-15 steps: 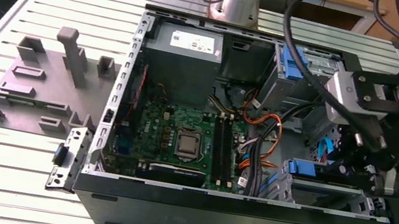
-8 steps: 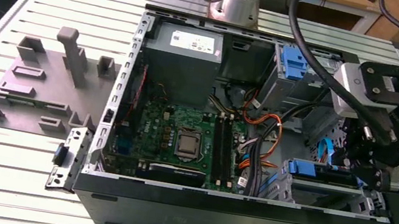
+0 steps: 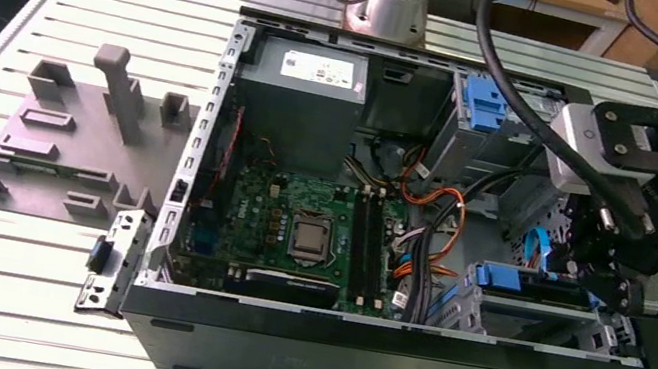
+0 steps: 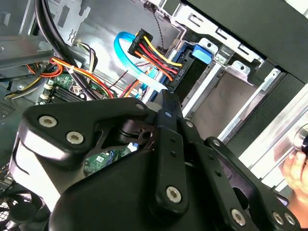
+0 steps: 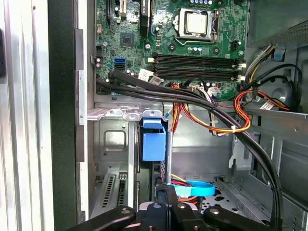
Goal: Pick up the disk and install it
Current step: 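Insert the second disk wire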
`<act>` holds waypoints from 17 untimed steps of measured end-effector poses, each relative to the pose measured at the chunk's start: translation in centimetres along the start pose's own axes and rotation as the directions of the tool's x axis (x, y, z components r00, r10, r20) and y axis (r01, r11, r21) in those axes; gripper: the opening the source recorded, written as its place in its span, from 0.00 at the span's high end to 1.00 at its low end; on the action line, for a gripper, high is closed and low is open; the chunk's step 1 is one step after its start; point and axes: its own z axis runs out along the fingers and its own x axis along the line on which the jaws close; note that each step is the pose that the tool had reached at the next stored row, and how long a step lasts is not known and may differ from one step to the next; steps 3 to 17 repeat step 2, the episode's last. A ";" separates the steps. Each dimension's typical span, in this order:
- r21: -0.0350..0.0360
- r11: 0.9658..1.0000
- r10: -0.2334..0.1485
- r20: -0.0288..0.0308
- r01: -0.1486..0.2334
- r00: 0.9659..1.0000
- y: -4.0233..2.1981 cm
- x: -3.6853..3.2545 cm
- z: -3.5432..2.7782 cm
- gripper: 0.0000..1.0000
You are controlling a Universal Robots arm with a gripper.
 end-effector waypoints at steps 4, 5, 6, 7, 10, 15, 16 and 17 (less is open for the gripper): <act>0.000 1.000 0.000 0.000 0.000 1.000 0.00 0.00 0.00 0.89; 0.000 1.000 0.000 0.000 0.000 1.000 0.00 0.00 0.00 0.89; 0.000 1.000 0.000 0.000 0.000 1.000 0.00 0.00 0.00 0.89; 0.000 1.000 0.000 0.000 0.000 1.000 0.00 0.00 0.00 0.89; 0.000 1.000 0.000 0.000 0.000 1.000 0.00 0.00 0.00 0.89; 0.000 1.000 0.000 0.000 0.000 1.000 0.00 0.00 0.00 0.89; 0.000 1.000 0.000 0.000 0.000 1.000 0.00 0.00 0.00 0.89; 0.000 1.000 0.000 0.000 0.000 1.000 0.00 0.00 0.00 0.89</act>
